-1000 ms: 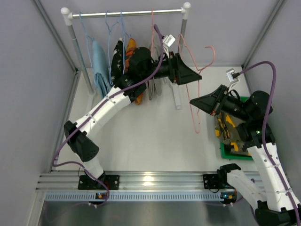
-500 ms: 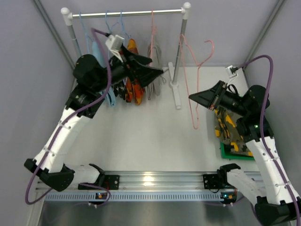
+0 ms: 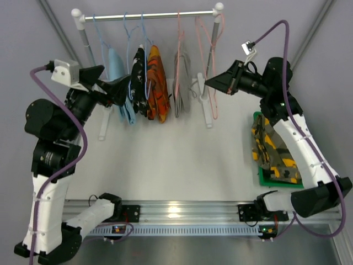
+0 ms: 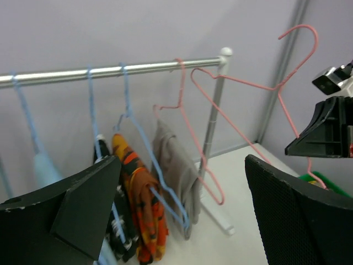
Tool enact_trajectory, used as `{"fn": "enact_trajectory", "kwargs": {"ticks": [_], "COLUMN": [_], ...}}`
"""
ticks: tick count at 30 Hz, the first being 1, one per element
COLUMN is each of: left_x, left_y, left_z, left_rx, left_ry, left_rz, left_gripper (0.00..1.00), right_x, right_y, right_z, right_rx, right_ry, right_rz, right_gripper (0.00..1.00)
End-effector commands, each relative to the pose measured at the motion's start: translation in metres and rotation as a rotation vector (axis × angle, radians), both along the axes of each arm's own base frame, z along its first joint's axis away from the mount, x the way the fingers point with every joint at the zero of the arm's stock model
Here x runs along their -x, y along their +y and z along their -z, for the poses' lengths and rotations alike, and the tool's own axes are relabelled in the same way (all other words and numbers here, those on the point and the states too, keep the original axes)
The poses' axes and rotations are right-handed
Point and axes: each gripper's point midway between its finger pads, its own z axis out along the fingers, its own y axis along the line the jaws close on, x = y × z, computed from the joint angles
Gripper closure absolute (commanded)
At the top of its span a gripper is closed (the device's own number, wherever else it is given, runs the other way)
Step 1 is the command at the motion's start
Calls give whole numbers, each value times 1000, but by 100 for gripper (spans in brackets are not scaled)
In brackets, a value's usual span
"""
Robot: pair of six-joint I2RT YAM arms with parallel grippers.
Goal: Remove the trousers from the hanger
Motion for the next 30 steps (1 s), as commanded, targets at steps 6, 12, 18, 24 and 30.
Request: {"fn": "enact_trajectory", "kwargs": {"ticks": [6, 12, 18, 24, 30], "left_x": [-10, -18, -23, -28, -28], "left_y": [63, 58, 44, 48, 40], "left_z": [82, 115, 137, 141, 155], "left_rx": [35, 56, 40, 27, -52], "left_ry": [210, 351, 442, 498, 562], "left_rz": [-276, -250, -177, -210, -154], "left_gripper": [1, 1, 1, 1, 1], "right_x": [-58, -110, -150, -171, -173], "right_y": [31, 41, 49, 45, 43], "right_z": [-12, -18, -2, 35, 53], "right_rx": [17, 42, 35, 47, 66], "right_ry": [9, -37, -39, 36, 56], "right_rz": [23, 75, 72, 83, 78], "right_gripper": [100, 100, 100, 100, 90]}}
